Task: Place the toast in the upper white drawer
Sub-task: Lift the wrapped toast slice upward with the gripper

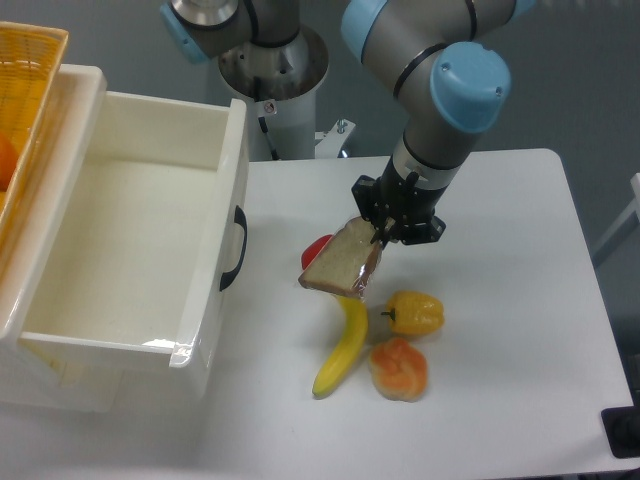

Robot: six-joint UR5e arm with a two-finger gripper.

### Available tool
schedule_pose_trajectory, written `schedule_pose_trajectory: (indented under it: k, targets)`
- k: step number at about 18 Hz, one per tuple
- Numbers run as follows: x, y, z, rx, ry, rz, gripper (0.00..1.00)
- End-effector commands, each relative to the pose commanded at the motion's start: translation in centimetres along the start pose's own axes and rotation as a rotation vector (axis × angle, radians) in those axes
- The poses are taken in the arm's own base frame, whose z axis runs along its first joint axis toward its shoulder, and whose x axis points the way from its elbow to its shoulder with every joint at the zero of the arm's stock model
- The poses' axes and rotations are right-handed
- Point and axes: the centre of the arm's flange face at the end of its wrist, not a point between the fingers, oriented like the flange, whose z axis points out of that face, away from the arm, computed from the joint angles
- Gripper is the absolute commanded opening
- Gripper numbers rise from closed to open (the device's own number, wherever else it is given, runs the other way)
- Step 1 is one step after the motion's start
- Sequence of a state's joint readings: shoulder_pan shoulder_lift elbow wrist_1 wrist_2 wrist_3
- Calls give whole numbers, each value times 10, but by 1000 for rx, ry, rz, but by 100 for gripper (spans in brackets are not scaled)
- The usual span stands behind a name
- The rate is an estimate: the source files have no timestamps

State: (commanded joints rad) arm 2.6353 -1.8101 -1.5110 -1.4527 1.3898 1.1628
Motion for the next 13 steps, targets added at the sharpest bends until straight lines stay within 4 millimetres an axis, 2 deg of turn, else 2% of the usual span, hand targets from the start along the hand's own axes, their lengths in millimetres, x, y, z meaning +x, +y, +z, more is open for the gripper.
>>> schedule_pose_trajectory:
  k: [2,7,11,13]
  targets:
    - [1,1,4,-3,7,-4,0]
    - [-2,2,-14,9,-24,-75,0]
    - [6,4,-32,21,-45,-164,0]
    - [16,2,-40,24,-45,-205,0]
